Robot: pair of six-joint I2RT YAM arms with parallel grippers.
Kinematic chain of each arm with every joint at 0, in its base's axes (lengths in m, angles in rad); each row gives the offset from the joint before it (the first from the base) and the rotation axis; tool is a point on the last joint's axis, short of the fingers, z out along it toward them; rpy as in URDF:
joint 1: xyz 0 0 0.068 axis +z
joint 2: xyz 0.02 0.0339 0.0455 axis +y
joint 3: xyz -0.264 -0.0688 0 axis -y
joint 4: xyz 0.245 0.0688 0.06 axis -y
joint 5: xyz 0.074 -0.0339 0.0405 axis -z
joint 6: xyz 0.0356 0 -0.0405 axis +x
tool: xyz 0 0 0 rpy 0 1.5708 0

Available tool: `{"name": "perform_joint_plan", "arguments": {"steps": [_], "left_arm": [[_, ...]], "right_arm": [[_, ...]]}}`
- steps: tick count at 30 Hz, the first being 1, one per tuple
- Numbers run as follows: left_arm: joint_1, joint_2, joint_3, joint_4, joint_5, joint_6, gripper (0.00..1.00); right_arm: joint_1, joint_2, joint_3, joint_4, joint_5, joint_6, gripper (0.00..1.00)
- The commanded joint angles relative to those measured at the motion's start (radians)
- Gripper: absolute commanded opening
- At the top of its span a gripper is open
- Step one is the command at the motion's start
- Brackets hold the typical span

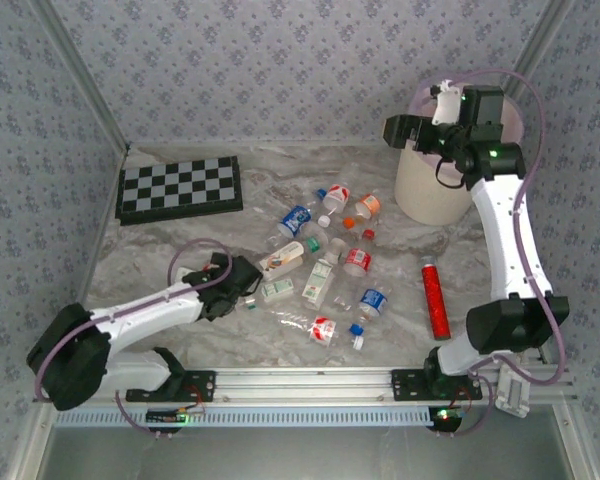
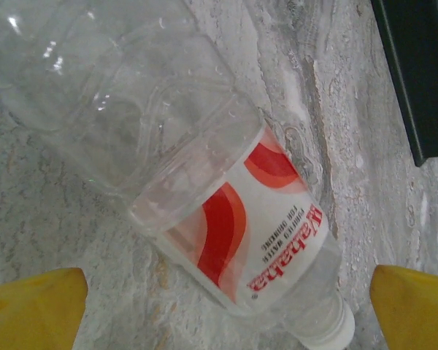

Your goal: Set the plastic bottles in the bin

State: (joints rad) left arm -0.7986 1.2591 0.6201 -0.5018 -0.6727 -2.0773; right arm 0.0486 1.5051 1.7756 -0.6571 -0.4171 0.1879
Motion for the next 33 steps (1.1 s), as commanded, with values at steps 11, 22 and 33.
{"name": "perform_joint_plan", "arguments": {"steps": [11, 22, 33], "left_arm": [[0.099, 0.159, 0.057, 0.122, 0.086, 0.008, 0.88], [0.119, 0.057, 0.064, 0.028, 0.101, 0.060, 0.52], [0.119, -0.190, 0.156, 0.025, 0.039, 0.607, 0.49]], "right_arm": [[0.007, -0.109, -0.052, 0.066, -0.124, 0.050, 1.00], [0.009, -0.111, -0.070, 0.074, -0.152, 0.073, 1.00], [0.089, -0.086, -0.122, 0.162, -0.212, 0.139, 1.00]]}}
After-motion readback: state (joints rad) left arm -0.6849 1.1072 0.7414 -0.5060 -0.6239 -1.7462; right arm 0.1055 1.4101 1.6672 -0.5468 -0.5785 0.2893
